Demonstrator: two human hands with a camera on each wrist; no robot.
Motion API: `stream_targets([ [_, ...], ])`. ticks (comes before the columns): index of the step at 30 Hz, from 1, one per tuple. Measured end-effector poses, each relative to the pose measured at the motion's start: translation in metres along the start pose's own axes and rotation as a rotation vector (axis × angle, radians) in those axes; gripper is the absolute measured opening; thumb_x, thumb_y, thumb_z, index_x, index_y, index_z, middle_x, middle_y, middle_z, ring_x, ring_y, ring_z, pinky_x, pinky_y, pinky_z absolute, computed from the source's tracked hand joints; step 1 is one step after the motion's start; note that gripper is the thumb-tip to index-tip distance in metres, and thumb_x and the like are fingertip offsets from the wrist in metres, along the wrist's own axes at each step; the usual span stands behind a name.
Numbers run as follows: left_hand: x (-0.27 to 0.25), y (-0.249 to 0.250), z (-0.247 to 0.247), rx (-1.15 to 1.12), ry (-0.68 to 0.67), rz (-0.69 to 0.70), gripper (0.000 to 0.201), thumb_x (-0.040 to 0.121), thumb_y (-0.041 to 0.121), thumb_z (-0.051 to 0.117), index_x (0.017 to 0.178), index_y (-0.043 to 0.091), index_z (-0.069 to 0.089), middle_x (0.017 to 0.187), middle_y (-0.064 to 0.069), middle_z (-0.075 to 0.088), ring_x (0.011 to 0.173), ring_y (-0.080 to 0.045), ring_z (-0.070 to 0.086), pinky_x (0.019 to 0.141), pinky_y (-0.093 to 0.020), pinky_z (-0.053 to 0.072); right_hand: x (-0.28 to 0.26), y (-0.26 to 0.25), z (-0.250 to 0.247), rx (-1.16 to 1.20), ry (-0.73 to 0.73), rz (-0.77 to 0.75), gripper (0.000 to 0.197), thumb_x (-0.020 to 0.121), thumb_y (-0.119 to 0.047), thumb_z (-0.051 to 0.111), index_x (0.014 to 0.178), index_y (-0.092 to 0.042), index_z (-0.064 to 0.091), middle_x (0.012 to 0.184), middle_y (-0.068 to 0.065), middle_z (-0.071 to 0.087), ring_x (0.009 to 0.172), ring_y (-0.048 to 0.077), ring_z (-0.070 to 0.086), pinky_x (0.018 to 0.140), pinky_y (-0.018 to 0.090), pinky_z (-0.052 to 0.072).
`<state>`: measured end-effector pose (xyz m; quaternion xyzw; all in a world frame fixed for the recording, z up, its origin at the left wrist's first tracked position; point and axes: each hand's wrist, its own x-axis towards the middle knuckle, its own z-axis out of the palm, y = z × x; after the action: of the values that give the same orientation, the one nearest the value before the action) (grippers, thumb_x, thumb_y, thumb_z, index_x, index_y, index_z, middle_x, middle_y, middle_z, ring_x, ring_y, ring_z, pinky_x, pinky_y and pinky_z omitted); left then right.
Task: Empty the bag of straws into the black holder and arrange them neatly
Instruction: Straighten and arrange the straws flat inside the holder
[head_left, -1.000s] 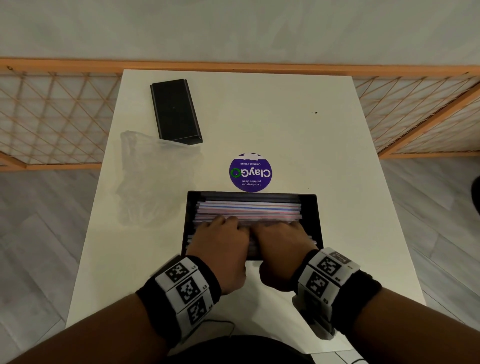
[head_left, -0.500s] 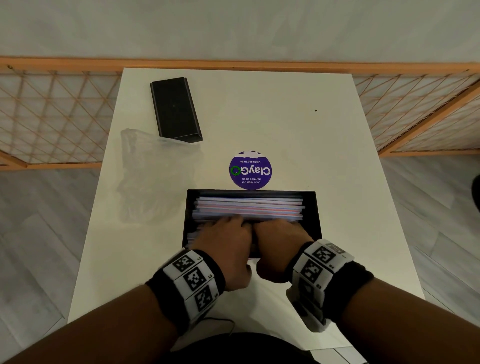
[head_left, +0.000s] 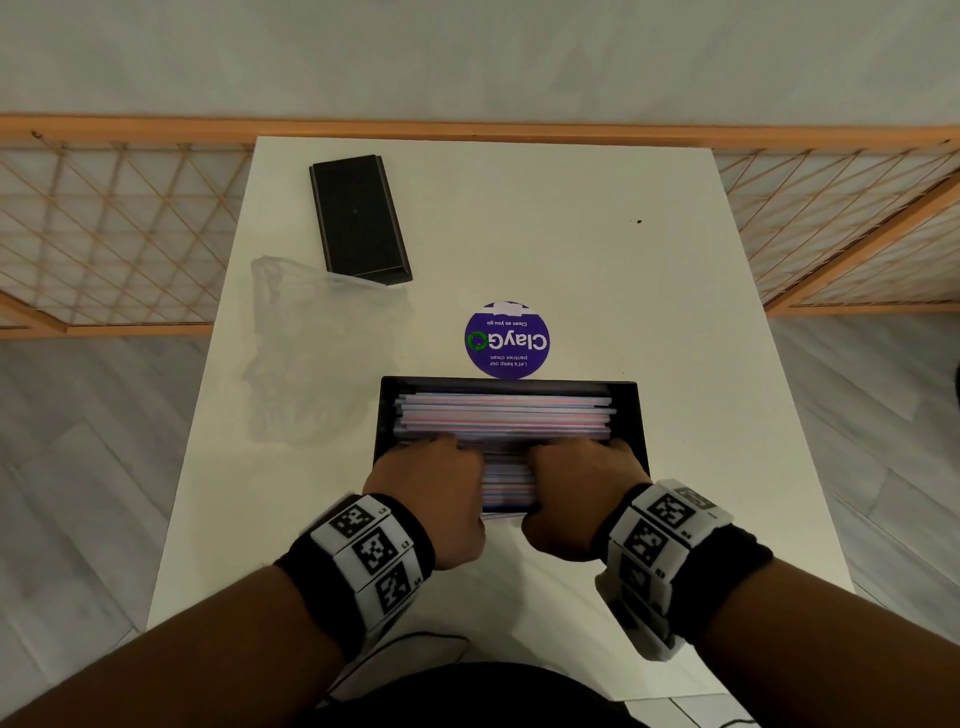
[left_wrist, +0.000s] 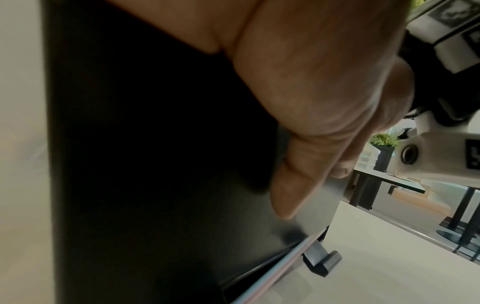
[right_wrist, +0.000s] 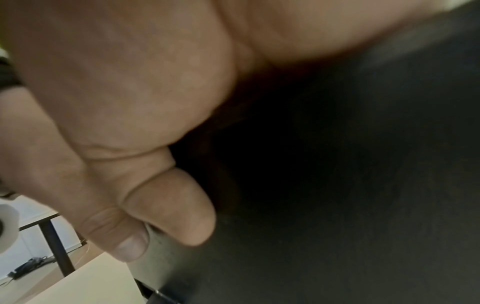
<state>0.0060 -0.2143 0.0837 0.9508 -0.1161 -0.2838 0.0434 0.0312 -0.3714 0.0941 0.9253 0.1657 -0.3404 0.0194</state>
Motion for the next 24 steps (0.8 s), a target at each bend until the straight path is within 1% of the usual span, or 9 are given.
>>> stream_targets([
  [4,-0.0011,0.0014,-0.0006,-0.003,0.022,-0.016,0.030,0.084,0.039,0.062,0.110,0.024,0.060,0.105,0.004,0.067,0.094,-0.021,0.067,0.070,-0.026,0.044,-0.0013,0.0009,0.0023,0.011,0.004,0.007,0.045,0.072,-0.039,0.056,0.114,-0.025,0.049,0.107,-0.003,0.067,0.105,0.026,0.064,0.103,0.042,0.041],
  [7,-0.0019,0.0020,-0.0013,-0.013,0.036,-0.015,0.028,0.084,0.038,0.062,0.109,0.024,0.061,0.103,0.004,0.068,0.092,-0.021,0.068,0.068,-0.027,0.044,-0.0010,0.0007,0.0034,0.020,0.015,0.007,0.043,0.072,-0.039,0.056,0.112,-0.025,0.050,0.107,-0.004,0.067,0.105,0.025,0.064,0.102,0.041,0.042],
  [11,-0.0010,0.0010,0.0001,-0.012,0.040,-0.004,0.031,0.084,0.039,0.062,0.111,0.025,0.061,0.111,0.004,0.066,0.099,-0.020,0.066,0.081,-0.031,0.052,-0.0007,0.0000,0.0040,0.014,0.040,0.006,0.041,0.071,-0.037,0.054,0.109,-0.025,0.054,0.105,-0.004,0.067,0.104,0.025,0.064,0.102,0.041,0.043],
  [14,0.0013,0.0002,0.0015,0.032,0.030,-0.004,0.039,0.084,0.042,0.061,0.119,0.024,0.060,0.126,-0.001,0.052,0.117,-0.023,0.056,0.095,-0.037,0.049,0.0001,-0.0008,0.0028,-0.001,0.034,0.006,0.039,0.071,-0.038,0.055,0.108,-0.026,0.057,0.111,-0.004,0.065,0.108,0.025,0.062,0.102,0.041,0.043],
  [16,0.0023,0.0004,0.0006,0.057,0.063,0.012,0.041,0.085,0.042,0.062,0.121,0.023,0.059,0.130,-0.002,0.046,0.121,-0.023,0.051,0.099,-0.039,0.047,-0.0007,-0.0007,-0.0009,-0.019,0.032,0.002,0.041,0.072,-0.039,0.056,0.111,-0.027,0.060,0.119,-0.002,0.058,0.115,0.026,0.056,0.103,0.042,0.041],
  [18,0.0029,-0.0001,-0.0002,0.046,0.106,0.051,0.042,0.084,0.039,0.063,0.122,0.022,0.054,0.130,-0.001,0.049,0.120,-0.023,0.052,0.099,-0.038,0.048,-0.0027,-0.0018,-0.0048,-0.047,0.048,-0.030,0.042,0.073,-0.037,0.059,0.113,-0.026,0.063,0.123,0.000,0.052,0.116,0.028,0.052,0.102,0.042,0.041],
  [20,0.0036,-0.0014,-0.0004,0.004,0.104,0.087,0.046,0.082,0.036,0.064,0.124,0.023,0.052,0.128,0.002,0.058,0.118,-0.023,0.058,0.099,-0.037,0.049,-0.0027,-0.0043,-0.0050,-0.047,0.043,-0.071,0.041,0.069,-0.032,0.058,0.110,-0.024,0.062,0.118,0.000,0.059,0.108,0.028,0.059,0.096,0.042,0.049],
  [22,0.0044,-0.0015,-0.0014,-0.016,0.075,0.101,0.048,0.078,0.036,0.064,0.124,0.026,0.056,0.125,0.004,0.064,0.117,-0.022,0.061,0.098,-0.035,0.051,-0.0028,-0.0077,-0.0030,0.031,0.010,-0.061,0.047,0.063,-0.030,0.052,0.110,-0.025,0.056,0.108,0.001,0.067,0.099,0.030,0.066,0.089,0.043,0.055],
  [24,0.0050,0.0000,-0.0025,0.000,0.055,0.093,0.043,0.078,0.038,0.063,0.119,0.026,0.061,0.121,0.005,0.066,0.116,-0.022,0.061,0.098,-0.035,0.051,-0.0015,-0.0079,-0.0020,0.020,0.003,-0.070,0.041,0.067,-0.030,0.052,0.108,-0.025,0.055,0.104,0.001,0.068,0.096,0.029,0.067,0.090,0.042,0.054],
])
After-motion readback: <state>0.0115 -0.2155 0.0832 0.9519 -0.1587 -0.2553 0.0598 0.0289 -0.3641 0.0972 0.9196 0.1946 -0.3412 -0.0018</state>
